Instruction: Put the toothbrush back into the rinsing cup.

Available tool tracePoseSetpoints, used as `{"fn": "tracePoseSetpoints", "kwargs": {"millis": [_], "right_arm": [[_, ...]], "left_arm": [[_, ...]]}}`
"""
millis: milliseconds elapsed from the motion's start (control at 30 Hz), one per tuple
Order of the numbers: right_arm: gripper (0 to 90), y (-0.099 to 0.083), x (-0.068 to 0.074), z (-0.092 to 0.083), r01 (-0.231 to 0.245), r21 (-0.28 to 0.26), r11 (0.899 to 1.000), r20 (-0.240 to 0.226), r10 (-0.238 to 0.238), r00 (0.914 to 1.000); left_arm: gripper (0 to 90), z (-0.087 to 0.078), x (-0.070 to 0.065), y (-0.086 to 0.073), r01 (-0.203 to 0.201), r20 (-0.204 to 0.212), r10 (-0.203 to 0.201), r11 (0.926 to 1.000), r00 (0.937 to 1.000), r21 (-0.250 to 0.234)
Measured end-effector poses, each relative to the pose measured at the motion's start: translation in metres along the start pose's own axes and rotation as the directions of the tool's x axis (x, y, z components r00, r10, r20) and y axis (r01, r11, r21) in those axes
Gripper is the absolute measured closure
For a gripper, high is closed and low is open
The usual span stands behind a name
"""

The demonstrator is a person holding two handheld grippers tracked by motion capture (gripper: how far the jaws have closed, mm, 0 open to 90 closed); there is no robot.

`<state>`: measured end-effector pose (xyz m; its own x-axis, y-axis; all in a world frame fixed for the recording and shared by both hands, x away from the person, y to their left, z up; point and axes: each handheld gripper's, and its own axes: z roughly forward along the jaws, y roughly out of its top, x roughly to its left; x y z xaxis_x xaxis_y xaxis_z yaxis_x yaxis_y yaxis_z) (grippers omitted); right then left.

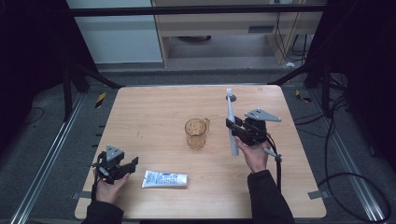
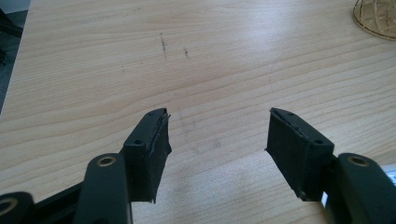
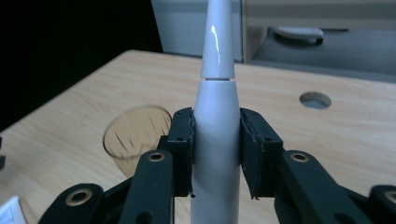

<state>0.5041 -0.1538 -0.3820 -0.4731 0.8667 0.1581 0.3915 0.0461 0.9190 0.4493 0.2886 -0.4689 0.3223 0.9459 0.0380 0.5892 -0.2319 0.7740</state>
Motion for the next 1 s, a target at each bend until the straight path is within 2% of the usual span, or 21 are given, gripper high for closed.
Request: {"fn": "tracePoseSetpoints", "kwargs": {"millis": [33,67,100,133,300,567,700,900,1000], "right_arm": [[67.4,0.0,0.0,0.0,0.0,0.0,1.0,0.0,0.0,1.0],[67.4,0.003,0.002,0.0,0.002,-0.039,0.999,0.008,-0.002,1.0],[67.4,0.003,0.002,0.0,0.002,-0.039,0.999,0.008,-0.002,1.0],[67.4,0.007,0.004,-0.001,-0.001,-0.088,0.996,0.015,0.002,0.9999],[67.3,0.018,0.007,0.0,-0.028,-0.159,0.987,0.005,0.029,0.9996],[67.3,0.032,0.015,0.009,-0.041,-0.219,0.975,-0.005,0.041,0.9992],[67.3,0.041,0.022,0.016,-0.054,-0.252,0.966,-0.031,0.048,0.9984],[67.3,0.047,0.034,0.027,-0.047,-0.293,0.955,-0.022,0.042,0.9989],[67.3,0.048,0.036,0.031,-0.053,-0.294,0.954,-0.028,0.047,0.9985]], "left_arm": [[38.1,0.0,0.0,0.0,0.0,0.0,0.0,1.0,1.0,0.0],[38.2,0.0,0.0,0.0,0.0,0.0,0.0,1.0,1.0,-0.001],[38.2,0.0,0.0,0.0,0.001,0.001,-0.001,1.0,1.0,0.0],[38.3,0.001,0.0,0.0,0.002,0.002,-0.002,1.0,1.0,0.001],[38.9,0.001,0.0,0.0,0.005,0.008,-0.005,1.0,1.0,-0.004],[39.2,0.0,0.001,0.0,0.014,0.008,-0.014,0.9999,0.9999,-0.008],[39.3,0.0,0.001,0.0,0.012,0.009,-0.012,0.9999,0.9999,-0.007],[39.5,-0.001,0.001,0.0,0.011,0.009,-0.011,0.9999,0.9999,-0.012],[39.6,-0.001,0.001,0.0,0.011,0.008,-0.011,0.9999,0.9999,-0.012]]}}
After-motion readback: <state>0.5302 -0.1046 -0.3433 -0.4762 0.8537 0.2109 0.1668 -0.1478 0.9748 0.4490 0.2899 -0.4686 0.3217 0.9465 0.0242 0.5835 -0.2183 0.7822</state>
